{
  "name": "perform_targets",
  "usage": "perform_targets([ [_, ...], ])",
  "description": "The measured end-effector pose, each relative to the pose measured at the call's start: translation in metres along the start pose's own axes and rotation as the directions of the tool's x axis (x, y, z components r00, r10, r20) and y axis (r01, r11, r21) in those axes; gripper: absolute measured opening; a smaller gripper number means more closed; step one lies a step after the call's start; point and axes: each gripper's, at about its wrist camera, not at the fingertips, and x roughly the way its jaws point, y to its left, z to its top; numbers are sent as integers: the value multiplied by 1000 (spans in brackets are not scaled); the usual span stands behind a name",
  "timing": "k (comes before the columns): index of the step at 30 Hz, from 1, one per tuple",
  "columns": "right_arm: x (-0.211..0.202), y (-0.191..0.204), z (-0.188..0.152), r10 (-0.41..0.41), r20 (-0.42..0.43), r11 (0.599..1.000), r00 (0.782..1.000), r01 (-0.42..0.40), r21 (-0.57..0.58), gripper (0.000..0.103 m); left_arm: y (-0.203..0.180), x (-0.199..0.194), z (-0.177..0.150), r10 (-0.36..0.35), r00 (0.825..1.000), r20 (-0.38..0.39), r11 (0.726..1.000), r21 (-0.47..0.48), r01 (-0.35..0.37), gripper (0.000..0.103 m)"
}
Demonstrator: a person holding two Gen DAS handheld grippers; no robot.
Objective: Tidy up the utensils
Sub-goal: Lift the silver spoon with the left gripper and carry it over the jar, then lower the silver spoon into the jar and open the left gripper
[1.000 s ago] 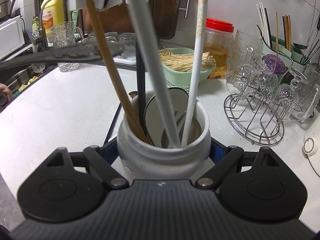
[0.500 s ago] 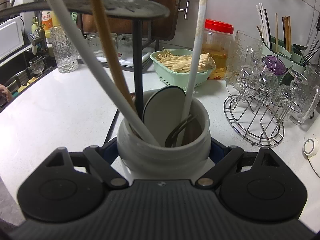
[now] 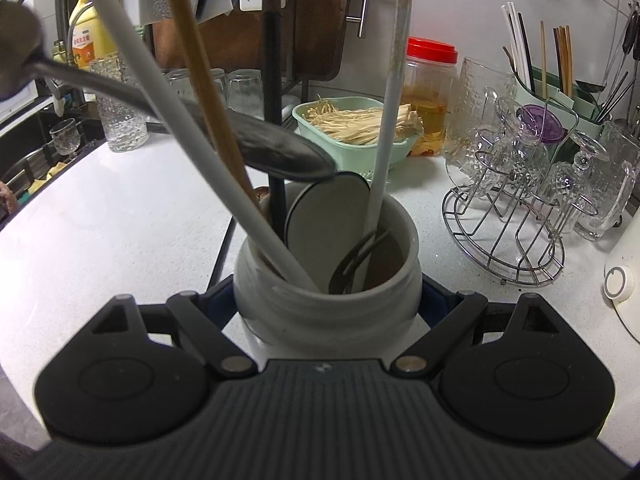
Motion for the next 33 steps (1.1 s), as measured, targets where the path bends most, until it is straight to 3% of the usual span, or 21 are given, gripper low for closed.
perform_targets([
  [7,0,0,-1,2,6,1000,1000,-2,-3,91,-26,5,37,115,989,-93,988,111,-105,2],
  [12,-1,0,-2,0,12,1000,1000,0,5,91,-52,7,61,212,971,-111,961,203,-187,2],
  [17,-1,1,-3,-9,26,1000,1000,9,12,91,-73,12,75,266,957,-120,939,258,-228,3],
  [21,0,2,-3,-15,32,1000,999,15,16,91,-89,14,81,290,952,-93,922,293,-253,4],
  [28,-1,4,-5,-32,45,999,998,31,26,91,-116,32,74,273,961,33,879,397,-264,7],
  [33,-2,5,-7,-36,53,999,998,35,26,91,-106,36,75,246,967,60,894,372,-251,7],
])
